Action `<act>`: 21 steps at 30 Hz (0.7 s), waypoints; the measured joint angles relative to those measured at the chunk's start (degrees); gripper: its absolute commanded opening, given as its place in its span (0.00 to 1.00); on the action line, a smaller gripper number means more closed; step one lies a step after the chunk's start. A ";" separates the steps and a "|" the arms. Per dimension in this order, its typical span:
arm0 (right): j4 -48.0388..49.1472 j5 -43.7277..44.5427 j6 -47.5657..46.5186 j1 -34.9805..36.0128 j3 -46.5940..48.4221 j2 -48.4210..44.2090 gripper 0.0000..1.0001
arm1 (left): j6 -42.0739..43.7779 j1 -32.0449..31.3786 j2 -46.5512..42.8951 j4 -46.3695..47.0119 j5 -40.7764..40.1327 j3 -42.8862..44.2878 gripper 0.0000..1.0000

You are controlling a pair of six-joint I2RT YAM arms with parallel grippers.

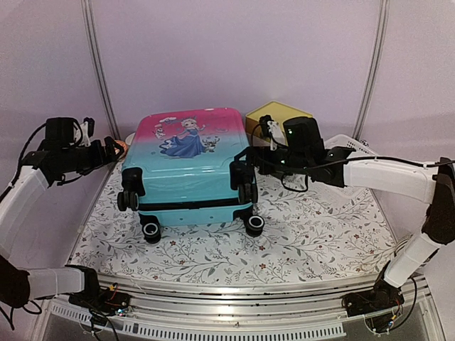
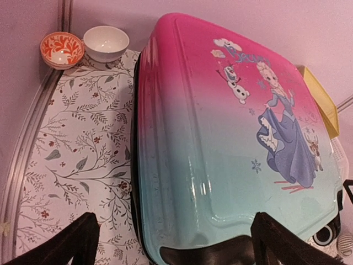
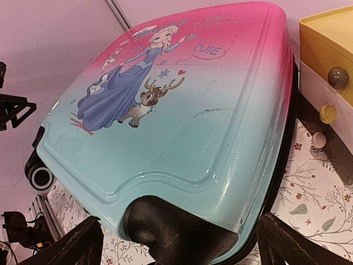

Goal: Open, take out, and arrange the luggage
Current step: Adjust the luggage at the center of the board.

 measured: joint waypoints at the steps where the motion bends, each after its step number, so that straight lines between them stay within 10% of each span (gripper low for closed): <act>1: -0.09 -0.44 0.28 -0.22 0.28 0.35 0.99 | 0.48 0.31 0.33 1.05 0.81 -0.15 0.98; 21: -2.95 -8.24 4.50 -3.13 8.83 10.01 0.96 | -0.07 2.71 16.90 19.91 17.29 -4.26 0.98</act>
